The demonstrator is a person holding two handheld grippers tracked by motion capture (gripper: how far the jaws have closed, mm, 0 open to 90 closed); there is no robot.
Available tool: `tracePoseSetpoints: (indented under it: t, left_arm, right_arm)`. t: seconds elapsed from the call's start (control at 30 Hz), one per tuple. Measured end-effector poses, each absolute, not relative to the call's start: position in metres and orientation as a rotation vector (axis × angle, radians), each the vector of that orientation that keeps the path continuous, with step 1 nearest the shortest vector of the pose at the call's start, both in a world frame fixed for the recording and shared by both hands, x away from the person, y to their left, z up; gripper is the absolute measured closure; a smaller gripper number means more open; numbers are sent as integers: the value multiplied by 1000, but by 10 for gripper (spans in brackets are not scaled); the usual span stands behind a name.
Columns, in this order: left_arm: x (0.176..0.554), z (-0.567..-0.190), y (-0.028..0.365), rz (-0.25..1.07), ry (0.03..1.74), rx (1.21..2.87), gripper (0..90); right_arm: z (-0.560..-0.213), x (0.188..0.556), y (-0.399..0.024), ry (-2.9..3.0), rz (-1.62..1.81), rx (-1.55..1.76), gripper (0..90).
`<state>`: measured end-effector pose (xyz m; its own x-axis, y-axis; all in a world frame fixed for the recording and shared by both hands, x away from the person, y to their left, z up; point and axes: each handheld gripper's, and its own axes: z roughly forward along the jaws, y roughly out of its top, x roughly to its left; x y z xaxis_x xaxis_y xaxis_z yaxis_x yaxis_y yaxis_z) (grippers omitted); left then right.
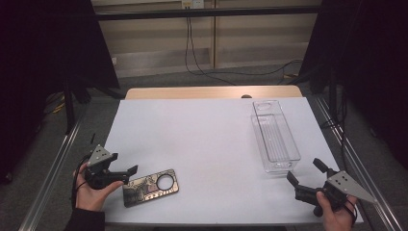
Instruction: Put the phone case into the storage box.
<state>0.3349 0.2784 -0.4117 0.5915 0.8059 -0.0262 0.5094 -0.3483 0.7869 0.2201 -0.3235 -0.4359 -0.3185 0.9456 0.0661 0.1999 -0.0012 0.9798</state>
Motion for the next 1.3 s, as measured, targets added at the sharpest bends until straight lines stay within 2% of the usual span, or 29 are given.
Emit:
tracePoseSetpoints:
  t: [0.13, 0.37, 0.57, 1.0, 1.1, 1.3]
  left_arm:
    - [327, -408, 275, 479, 1006, 2014, 71]
    - [315, -398, 263, 493, 911, 2024, 83]
    - [311, -397, 248, 422, 823, 2023, 66]
    - [327, -402, 222, 288, 710, 2185, 88]
    - [330, -406, 216, 297, 707, 2233, 89]
    - [328, -415, 215, 200, 739, 2270, 88]
  right_arm:
    - [-435, 220, -323, 1595, 1379, 1187, 0]
    - [-435, 220, -324, 1592, 1381, 1190, 0]
    - [-435, 220, -324, 1594, 1384, 1194, 0]
    - [-436, 220, -324, 1598, 1384, 1201, 0]
    - [-436, 220, -324, 1595, 1387, 1205, 0]
    - [-436, 220, -324, 1598, 1389, 1205, 0]
